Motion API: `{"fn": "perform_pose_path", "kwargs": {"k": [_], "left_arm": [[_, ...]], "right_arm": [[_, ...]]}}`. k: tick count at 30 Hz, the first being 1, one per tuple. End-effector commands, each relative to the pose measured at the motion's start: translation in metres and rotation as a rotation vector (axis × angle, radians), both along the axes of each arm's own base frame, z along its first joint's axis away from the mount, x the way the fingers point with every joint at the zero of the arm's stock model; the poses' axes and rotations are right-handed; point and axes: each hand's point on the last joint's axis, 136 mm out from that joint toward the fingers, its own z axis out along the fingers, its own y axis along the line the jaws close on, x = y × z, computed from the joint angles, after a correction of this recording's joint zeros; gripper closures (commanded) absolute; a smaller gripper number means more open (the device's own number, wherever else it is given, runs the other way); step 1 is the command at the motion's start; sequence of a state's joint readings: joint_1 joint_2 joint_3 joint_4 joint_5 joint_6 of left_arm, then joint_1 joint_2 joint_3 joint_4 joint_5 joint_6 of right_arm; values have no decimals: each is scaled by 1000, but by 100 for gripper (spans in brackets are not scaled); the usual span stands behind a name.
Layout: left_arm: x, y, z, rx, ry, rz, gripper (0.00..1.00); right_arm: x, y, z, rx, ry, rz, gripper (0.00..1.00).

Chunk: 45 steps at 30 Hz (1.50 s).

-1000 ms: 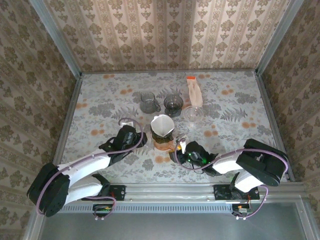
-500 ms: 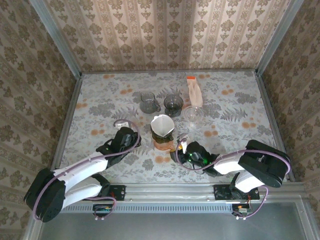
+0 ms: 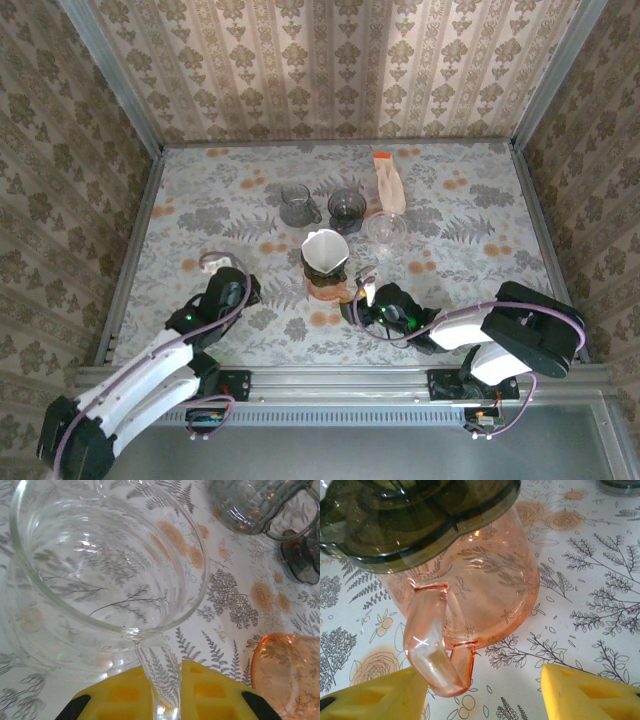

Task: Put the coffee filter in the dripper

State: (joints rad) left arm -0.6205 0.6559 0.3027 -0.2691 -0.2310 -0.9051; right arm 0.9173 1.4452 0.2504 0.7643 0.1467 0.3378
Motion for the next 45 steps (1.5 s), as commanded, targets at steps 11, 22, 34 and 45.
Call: {"fn": "perform_pose_path", "kwargs": {"k": [11,22,34,45], "left_arm": [[-23,20,-17,-78,80,57,91],[-24,26,-6,-58,80,80,95],[-29,33,-1,-57,77,98,96],[-35,38,-1,-54,81,108,96]], "right_arm": [[1,17,15,41,-49,65,62],[12,32,15,29,-56,79,70],[31,55,13,33,-66,97,71],[65,88,15,63,-56,147,70]]}}
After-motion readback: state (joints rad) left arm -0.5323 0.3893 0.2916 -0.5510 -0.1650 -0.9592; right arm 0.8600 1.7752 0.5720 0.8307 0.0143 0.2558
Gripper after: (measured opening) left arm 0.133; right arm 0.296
